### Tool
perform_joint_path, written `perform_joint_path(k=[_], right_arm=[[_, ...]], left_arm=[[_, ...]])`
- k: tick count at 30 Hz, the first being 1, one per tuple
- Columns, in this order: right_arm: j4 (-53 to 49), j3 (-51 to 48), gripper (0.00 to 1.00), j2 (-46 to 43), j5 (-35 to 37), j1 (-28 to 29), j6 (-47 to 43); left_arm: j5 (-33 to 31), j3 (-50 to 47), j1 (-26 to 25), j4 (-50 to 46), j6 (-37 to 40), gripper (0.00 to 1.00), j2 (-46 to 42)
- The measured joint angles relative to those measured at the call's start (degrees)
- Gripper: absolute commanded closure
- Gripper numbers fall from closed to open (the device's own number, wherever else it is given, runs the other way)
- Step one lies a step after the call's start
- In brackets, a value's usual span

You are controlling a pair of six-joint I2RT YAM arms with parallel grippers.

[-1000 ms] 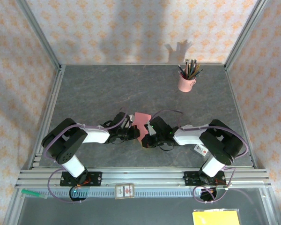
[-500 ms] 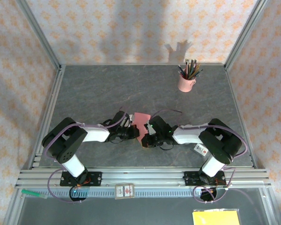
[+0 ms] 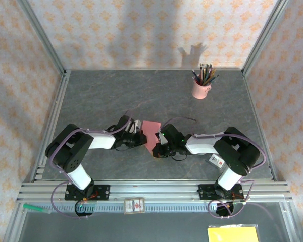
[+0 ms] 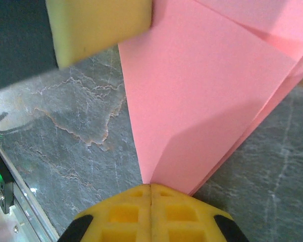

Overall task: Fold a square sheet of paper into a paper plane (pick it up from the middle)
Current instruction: Third fold the triangle at the center of the table.

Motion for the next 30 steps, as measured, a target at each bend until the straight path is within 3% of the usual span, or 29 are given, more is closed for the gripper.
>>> perform_joint_path(k=[19, 24, 30], right_arm=[[-0.98, 0.11, 1.00, -0.59, 0.09, -0.02, -1.01], [-6.14, -0.13, 1.00, -3.80, 1.42, -0.50, -4.02], [-13.94, 2.19, 0.86, -9.09, 3.28, -0.90, -8.26]], left_arm=[[-4.70, 5.40, 9.70, -4.87, 5.49, 0.89, 1.18], [-5.20, 3.41, 9.66, -5.29, 5.01, 0.84, -6.49], [-5.18, -2.64, 9.53, -3.80, 2.03, 0.78, -15.56]])
